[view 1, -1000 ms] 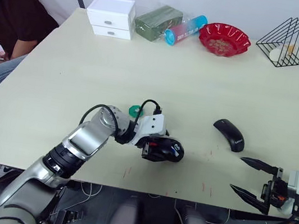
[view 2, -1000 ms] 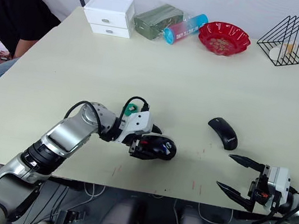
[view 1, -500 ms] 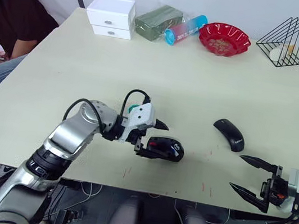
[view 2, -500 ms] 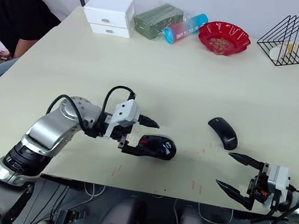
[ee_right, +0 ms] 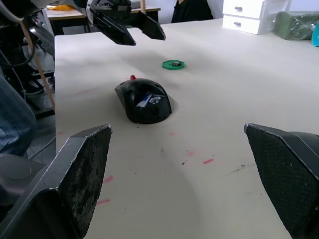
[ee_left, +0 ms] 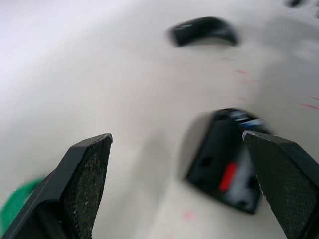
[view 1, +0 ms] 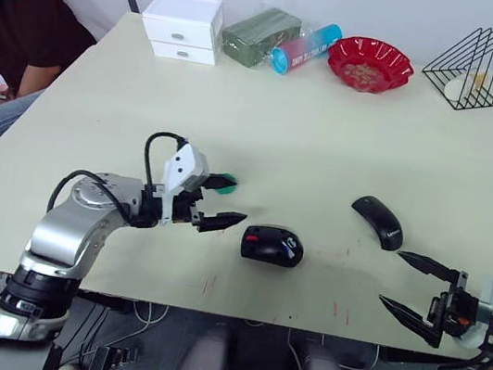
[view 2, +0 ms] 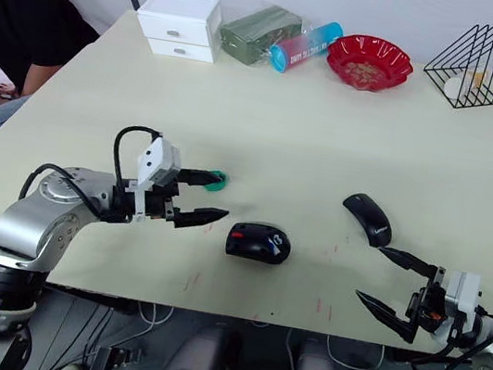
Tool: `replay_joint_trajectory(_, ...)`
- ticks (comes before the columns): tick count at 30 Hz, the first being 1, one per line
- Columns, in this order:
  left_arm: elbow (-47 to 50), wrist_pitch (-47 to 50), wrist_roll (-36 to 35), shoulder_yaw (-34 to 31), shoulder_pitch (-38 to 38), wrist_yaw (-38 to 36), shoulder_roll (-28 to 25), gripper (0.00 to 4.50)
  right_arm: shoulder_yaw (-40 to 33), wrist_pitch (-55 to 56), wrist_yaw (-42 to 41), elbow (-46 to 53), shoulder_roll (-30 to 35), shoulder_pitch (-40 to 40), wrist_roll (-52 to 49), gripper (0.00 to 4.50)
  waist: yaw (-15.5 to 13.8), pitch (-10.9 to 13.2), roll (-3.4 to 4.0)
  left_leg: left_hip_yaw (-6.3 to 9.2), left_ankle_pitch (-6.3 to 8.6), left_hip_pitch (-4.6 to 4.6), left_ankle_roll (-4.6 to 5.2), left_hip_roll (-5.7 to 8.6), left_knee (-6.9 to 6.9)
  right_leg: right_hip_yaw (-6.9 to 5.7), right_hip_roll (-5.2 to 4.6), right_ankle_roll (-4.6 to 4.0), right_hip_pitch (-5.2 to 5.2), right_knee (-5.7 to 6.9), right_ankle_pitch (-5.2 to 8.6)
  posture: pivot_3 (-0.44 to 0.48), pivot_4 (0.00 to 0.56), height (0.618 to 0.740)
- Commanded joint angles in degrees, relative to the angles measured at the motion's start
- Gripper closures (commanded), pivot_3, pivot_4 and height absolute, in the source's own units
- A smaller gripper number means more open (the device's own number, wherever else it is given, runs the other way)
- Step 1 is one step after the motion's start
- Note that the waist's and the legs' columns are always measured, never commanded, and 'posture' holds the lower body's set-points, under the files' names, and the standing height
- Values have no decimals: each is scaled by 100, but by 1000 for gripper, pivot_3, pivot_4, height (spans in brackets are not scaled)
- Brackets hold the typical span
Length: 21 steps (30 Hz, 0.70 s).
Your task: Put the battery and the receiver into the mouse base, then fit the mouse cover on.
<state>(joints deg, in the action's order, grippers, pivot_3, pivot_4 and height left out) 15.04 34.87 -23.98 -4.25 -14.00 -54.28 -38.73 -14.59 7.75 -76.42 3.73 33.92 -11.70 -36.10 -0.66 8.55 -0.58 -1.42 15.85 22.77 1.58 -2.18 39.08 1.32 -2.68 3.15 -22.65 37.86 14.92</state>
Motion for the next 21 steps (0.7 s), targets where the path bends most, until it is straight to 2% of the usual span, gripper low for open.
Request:
replay_joint_trajectory(1,130,100,-135,-559,167,646,172,12,-220,119,44,120,-26,-89,-95,0,-2,2,-3,1,0,0,0,0,0,-2,0,0,0,1,0,0,150,740)
replay_joint_trajectory(7,-53,-152,87,-622,363,1096,281,12,-202,124,88,152,-45,-106,-89,0,-3,4,-7,0,0,0,0,0,0,-1,-1,0,1,1,-1,0,150,740)
replay_joint_trajectory(11,-353,-562,305,-460,330,1100,288,12,-183,135,94,111,-51,-76,-65,0,0,4,-7,-2,0,-1,-1,1,0,-1,-1,0,0,1,-1,0,150,740)
replay_joint_trajectory(15,-723,-405,403,-155,6,989,209,12,-198,121,68,95,-2,-54,-62,0,-10,5,-8,-2,0,-1,0,2,0,-2,-1,0,0,2,-1,0,150,740)
replay_joint_trajectory(16,-776,-427,478,-81,-44,995,197,409,-201,124,64,89,3,-53,-59,0,-13,5,-8,-2,0,-1,0,2,0,-2,-1,0,1,2,-1,0,150,740)
replay_joint_trajectory(18,-755,-406,533,8,-150,1117,282,683,-222,118,57,87,18,-64,-61,0,-9,5,-8,-2,0,0,0,3,0,-2,-1,0,1,1,-1,0,150,740)
replay_joint_trajectory(19,-734,-366,545,45,-207,1177,319,1306,-228,114,59,95,27,-69,-56,0,-9,5,-8,-2,0,0,-1,3,0,-2,-1,0,1,0,-1,0,150,740)
replay_joint_trajectory(21,-686,-280,636,154,-279,1286,325,1306,-246,103,60,109,44,-81,-61,0,-9,6,-10,-1,0,1,-1,2,0,-2,-1,0,1,0,-1,0,150,740)
